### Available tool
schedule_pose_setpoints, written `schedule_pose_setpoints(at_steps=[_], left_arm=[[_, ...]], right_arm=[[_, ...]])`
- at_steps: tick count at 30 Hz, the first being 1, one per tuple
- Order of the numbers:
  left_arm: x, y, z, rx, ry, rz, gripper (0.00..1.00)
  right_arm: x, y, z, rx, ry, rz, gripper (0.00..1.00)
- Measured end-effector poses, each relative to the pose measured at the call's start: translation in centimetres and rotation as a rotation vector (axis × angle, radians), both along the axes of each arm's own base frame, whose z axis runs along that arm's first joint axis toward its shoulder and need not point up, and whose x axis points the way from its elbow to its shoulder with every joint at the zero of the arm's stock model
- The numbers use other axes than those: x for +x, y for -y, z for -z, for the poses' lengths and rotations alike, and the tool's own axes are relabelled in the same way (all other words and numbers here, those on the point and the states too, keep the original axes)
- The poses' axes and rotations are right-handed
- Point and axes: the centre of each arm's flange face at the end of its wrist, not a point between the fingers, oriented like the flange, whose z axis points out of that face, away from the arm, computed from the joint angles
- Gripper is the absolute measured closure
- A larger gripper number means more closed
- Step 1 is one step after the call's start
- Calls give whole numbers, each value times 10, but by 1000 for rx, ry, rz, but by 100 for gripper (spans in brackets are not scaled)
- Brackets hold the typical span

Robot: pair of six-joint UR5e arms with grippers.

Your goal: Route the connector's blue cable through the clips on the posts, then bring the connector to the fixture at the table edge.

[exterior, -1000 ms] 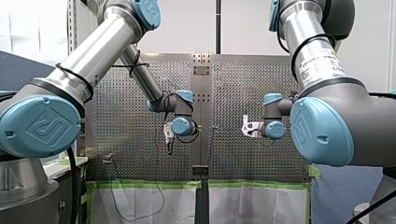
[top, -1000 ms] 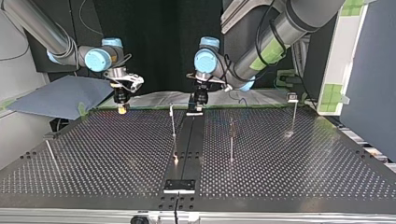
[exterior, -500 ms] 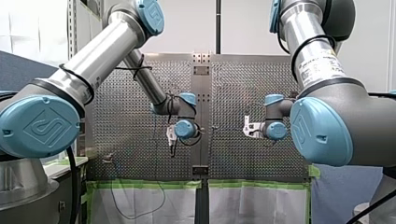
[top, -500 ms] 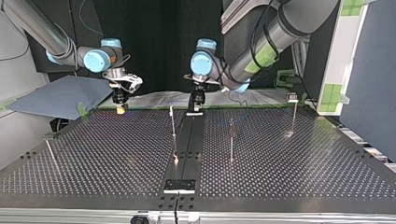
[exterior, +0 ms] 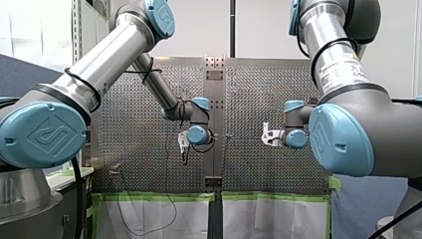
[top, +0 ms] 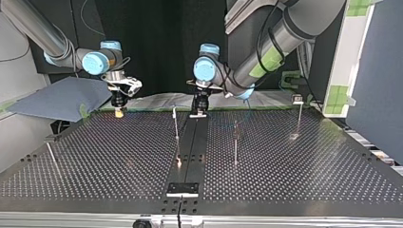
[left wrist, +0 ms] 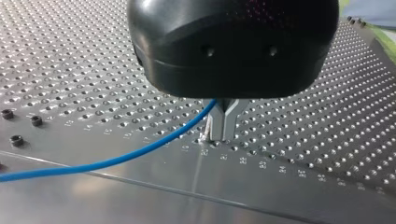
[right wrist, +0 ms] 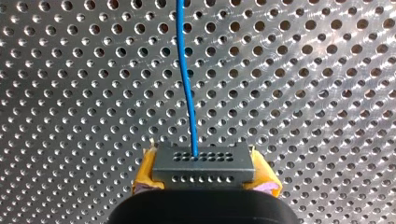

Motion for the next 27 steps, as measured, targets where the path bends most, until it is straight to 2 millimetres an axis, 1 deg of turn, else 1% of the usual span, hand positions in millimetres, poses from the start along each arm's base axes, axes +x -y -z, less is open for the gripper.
schedule_pose_setpoints(at_steps=[12,19,27], left_arm=[[15,-2,-12,-7,11,-13,100],[20,-4,-14,-10,14,-12,100],[29,-9,-18,-14,18,-17,100]], right_arm=[[-4,7,-3,-10,6,12,100],[-5,10,-4,-13,8,16,100],[-11,19,-8,-25,13,39,100]])
